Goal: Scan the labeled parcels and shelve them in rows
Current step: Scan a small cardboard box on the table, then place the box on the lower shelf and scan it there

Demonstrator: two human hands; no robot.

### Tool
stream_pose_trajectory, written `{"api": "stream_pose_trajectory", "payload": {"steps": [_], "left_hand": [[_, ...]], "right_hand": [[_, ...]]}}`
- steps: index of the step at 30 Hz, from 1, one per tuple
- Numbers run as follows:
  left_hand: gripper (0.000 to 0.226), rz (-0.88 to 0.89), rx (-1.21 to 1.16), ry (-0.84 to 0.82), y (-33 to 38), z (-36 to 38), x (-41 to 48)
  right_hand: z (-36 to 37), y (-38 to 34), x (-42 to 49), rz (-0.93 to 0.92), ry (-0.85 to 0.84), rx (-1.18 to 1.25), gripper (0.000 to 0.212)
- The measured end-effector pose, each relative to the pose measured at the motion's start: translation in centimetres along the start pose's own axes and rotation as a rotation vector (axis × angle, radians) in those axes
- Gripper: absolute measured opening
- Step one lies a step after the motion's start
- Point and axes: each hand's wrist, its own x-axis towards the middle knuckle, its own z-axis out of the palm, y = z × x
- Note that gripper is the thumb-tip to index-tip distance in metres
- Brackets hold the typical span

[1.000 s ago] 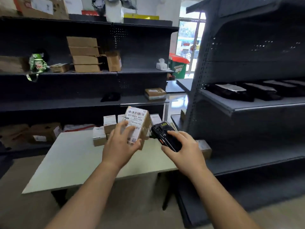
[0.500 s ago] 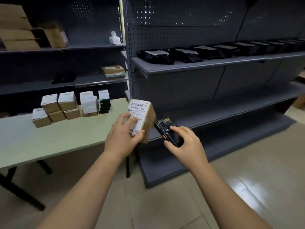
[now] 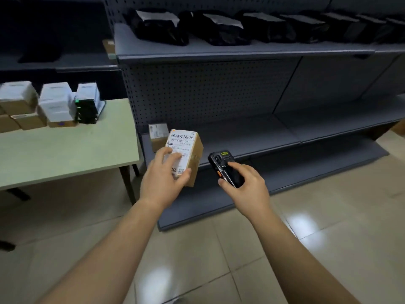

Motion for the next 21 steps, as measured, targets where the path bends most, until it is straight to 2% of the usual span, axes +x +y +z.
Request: {"api": "stream_pose_trajectory", "payload": {"steps": [5,9,15,21], "left_hand": [[0.05,-0.096,0.067,-0.025,3.3,5.5,4.2],[0.049,-0.171,0.108,0.019,4.6,10.6,7.7],[0.048,-0.34,0.165,0.102,4.7,18.7,12.7],[0.048,-0.507,0.197,0.074,2.3,24.0,17.3]], "right_hand": [[-1.8,4.8,6.5,0.01,-0.078,0.007,0.052],[-1.7,9.5,13.0,-0.033,-0.155,0.017,0.051],[0.3,16.4,23.1,-0.131,-0.299,0.03,0.05],[3.4,20.2,29.4,-0.14,-0.412,0.022,0.052]]}}
